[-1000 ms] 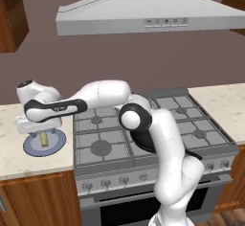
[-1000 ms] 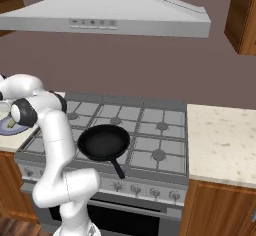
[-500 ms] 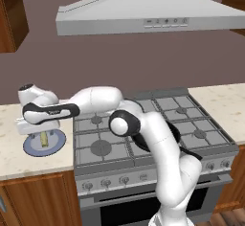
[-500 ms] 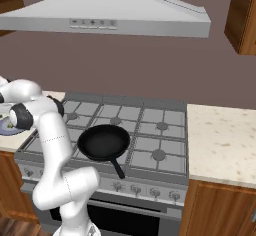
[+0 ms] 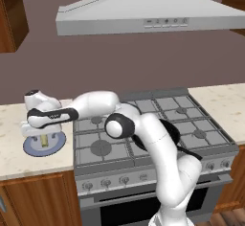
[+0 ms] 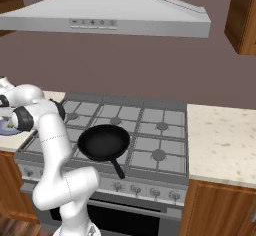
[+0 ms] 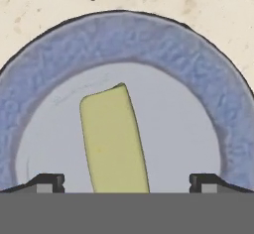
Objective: Pick up the butter stick and place it in the pan. Then turn on the burner for the pan.
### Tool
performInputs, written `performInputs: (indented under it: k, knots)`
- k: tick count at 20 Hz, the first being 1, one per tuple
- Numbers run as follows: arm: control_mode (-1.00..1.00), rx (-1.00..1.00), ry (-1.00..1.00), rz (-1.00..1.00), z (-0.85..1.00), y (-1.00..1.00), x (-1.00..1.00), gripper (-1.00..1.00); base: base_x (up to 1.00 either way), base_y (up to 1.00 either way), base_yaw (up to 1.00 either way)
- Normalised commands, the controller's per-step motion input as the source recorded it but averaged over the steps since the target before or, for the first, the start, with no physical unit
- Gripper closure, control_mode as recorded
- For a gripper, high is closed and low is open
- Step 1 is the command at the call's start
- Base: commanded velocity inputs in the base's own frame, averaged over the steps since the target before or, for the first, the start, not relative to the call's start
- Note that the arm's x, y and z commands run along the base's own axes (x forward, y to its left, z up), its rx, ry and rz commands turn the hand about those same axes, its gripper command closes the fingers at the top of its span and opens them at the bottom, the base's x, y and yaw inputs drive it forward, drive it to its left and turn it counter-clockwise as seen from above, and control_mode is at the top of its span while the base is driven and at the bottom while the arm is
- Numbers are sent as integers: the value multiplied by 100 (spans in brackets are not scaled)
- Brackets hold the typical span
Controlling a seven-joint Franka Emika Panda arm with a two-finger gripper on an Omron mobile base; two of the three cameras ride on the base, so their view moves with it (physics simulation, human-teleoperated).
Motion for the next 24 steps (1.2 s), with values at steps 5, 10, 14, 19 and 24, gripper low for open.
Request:
performInputs:
  k: [5, 10, 14, 19, 24]
  knots:
    - [-100, 0, 0, 0, -41, 0, 8, 100, 0, 0, 0]
    - [-100, 0, 0, 0, -3, 0, 0, 100, 0, 0, 0]
    - [-100, 0, 0, 0, 0, -2, 0, 100, 0, 0, 0]
    - [-100, 0, 0, 0, 33, -43, -6, 100, 0, 0, 0]
    - [-100, 0, -1, 0, 50, -85, -32, 100, 0, 0, 0]
